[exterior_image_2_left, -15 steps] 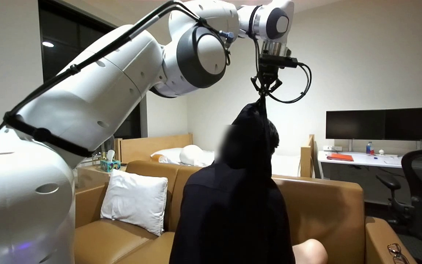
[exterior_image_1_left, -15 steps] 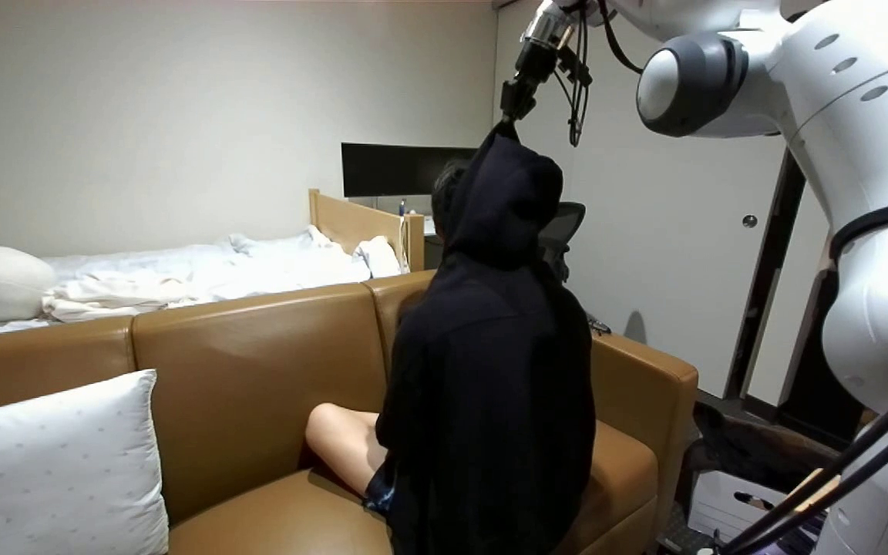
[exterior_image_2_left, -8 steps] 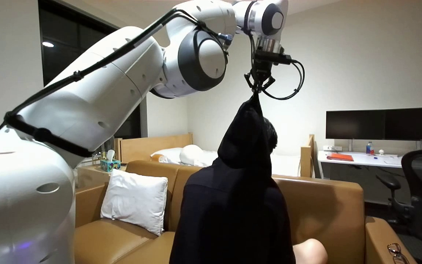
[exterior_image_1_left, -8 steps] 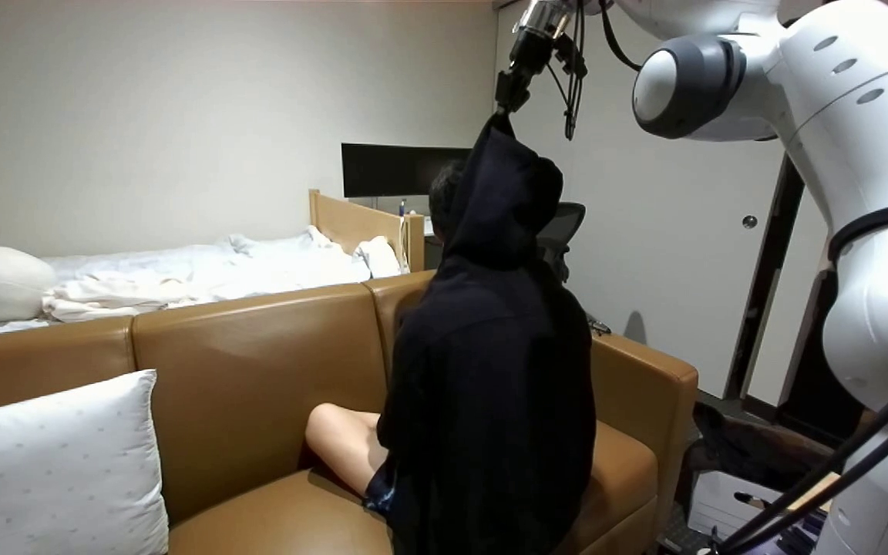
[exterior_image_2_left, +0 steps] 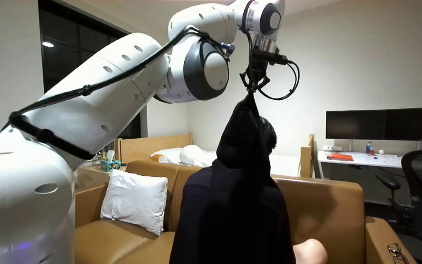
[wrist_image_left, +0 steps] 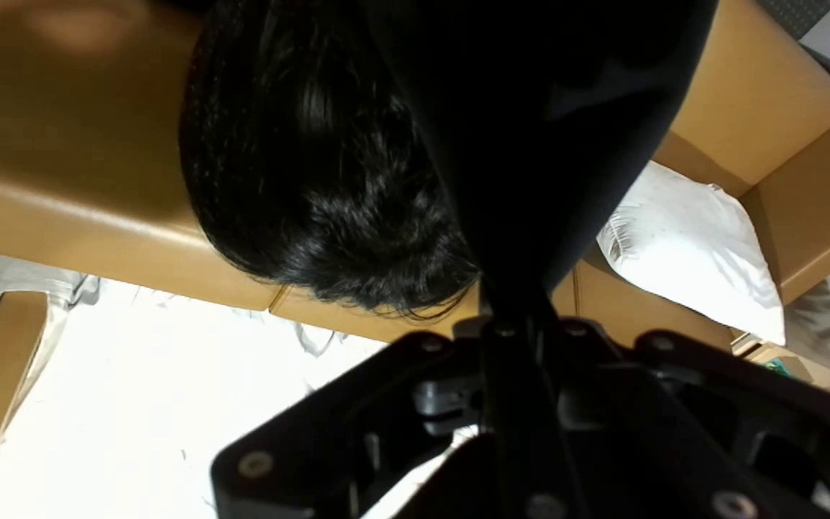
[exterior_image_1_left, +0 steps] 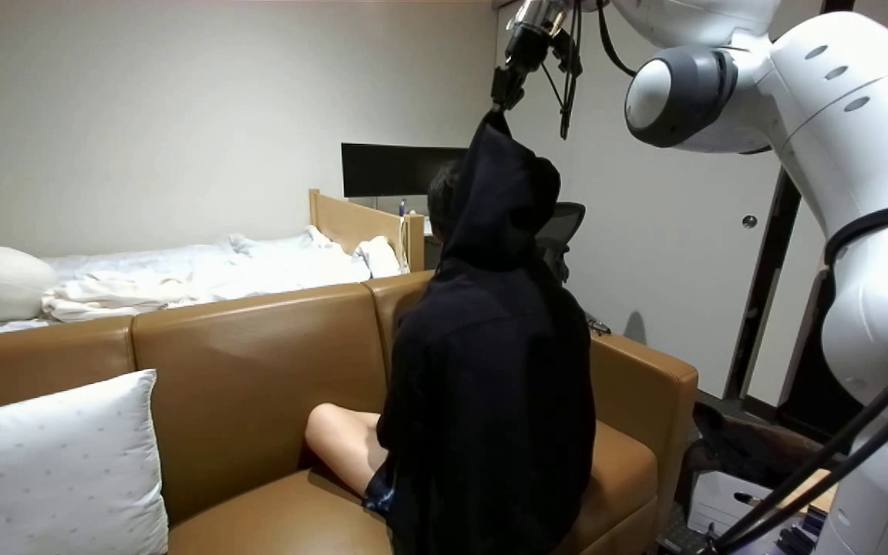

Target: Put the hood over his head

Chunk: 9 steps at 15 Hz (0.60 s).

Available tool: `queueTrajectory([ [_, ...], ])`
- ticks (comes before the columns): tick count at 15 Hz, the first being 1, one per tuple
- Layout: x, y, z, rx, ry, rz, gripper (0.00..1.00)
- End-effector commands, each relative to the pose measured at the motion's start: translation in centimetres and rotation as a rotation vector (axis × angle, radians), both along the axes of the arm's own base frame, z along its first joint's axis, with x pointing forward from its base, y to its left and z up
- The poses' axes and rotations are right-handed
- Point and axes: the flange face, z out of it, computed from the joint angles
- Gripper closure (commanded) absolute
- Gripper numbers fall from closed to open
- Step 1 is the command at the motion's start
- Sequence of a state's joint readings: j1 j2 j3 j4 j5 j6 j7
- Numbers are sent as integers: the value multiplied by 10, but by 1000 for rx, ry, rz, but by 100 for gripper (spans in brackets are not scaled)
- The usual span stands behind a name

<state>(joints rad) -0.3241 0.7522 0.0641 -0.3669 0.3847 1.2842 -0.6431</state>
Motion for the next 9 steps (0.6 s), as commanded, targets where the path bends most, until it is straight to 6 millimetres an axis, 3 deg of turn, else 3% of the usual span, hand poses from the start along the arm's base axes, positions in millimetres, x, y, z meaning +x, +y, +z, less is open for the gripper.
queueTrajectory([
  [1, 1, 1, -2, 2, 1, 2, 96],
  [9, 3, 2, -5, 6, 2, 5, 96],
])
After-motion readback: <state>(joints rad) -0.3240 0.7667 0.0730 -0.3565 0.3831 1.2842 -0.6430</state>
